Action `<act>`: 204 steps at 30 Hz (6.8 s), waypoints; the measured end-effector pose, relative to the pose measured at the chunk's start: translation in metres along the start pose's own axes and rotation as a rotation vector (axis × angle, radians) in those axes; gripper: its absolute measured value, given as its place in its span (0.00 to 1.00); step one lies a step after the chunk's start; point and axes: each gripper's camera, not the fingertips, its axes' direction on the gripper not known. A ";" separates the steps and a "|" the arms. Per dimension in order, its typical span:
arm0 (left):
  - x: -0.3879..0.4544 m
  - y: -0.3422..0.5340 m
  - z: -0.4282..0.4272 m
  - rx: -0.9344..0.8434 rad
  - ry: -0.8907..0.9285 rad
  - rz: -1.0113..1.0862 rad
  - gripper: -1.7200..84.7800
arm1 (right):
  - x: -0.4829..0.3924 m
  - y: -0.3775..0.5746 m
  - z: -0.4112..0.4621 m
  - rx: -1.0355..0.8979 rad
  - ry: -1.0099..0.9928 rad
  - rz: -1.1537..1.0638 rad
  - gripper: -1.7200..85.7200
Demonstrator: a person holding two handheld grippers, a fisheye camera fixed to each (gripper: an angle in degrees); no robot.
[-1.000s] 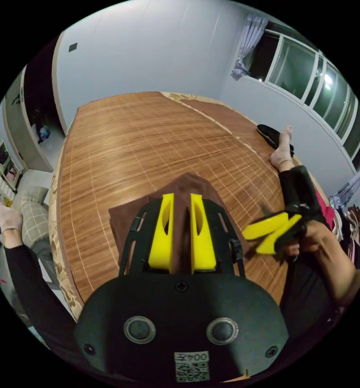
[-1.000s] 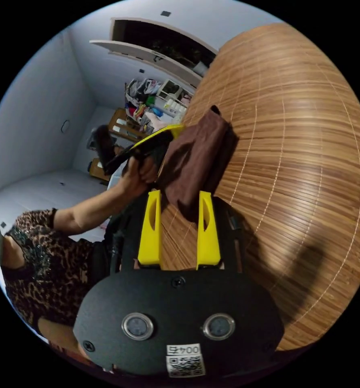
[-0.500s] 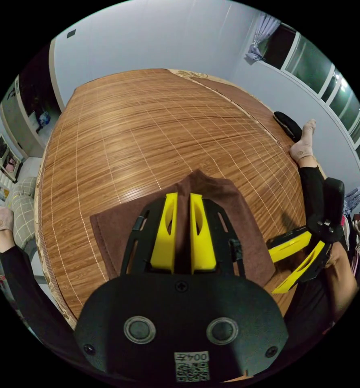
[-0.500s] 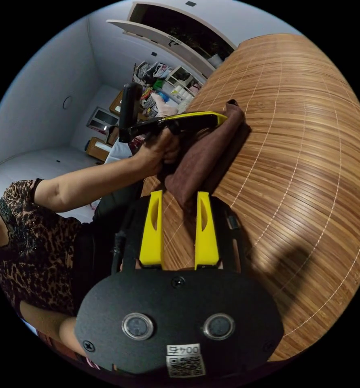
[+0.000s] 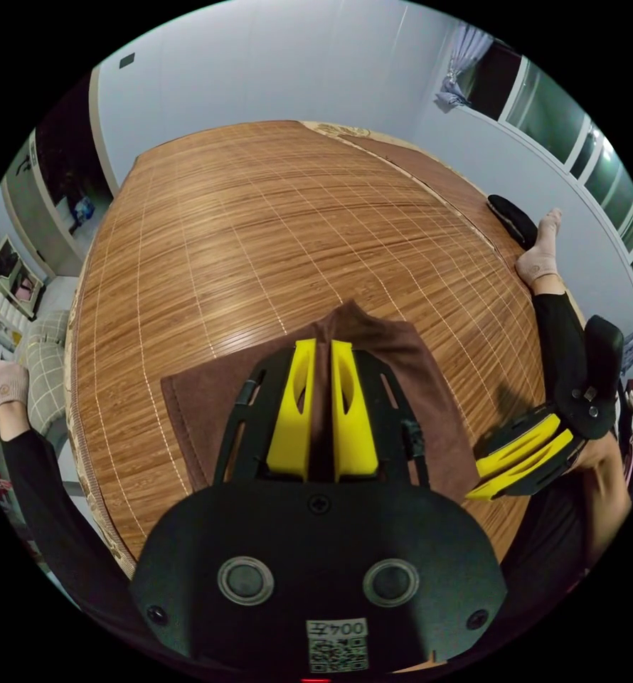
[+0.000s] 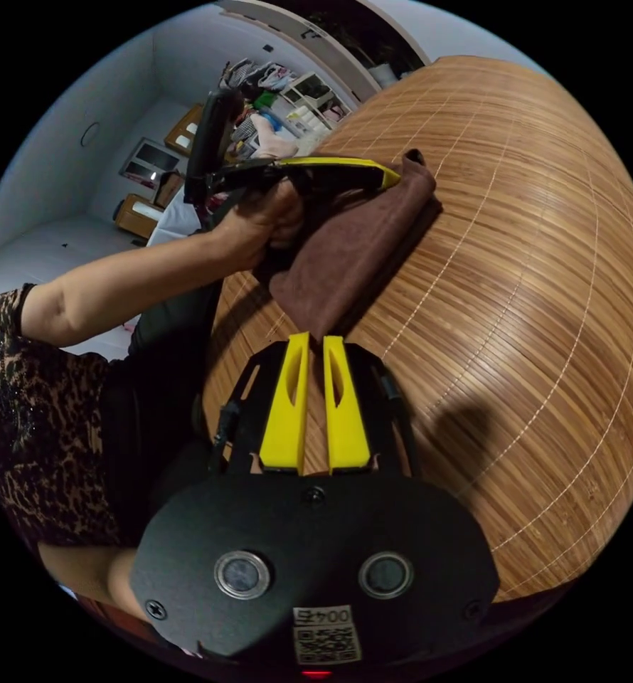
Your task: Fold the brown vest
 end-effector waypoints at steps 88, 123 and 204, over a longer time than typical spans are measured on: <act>-0.159 0.232 -0.091 0.078 0.156 -0.204 0.16 | -0.009 0.041 0.055 0.324 0.257 -0.051 0.20; -0.222 0.452 -0.103 0.125 0.829 -0.579 0.22 | -0.045 0.104 -0.031 0.377 -0.047 0.596 0.10; -0.116 0.487 0.005 -0.217 1.005 -0.312 0.04 | -0.497 0.736 -0.302 1.126 0.245 1.267 0.10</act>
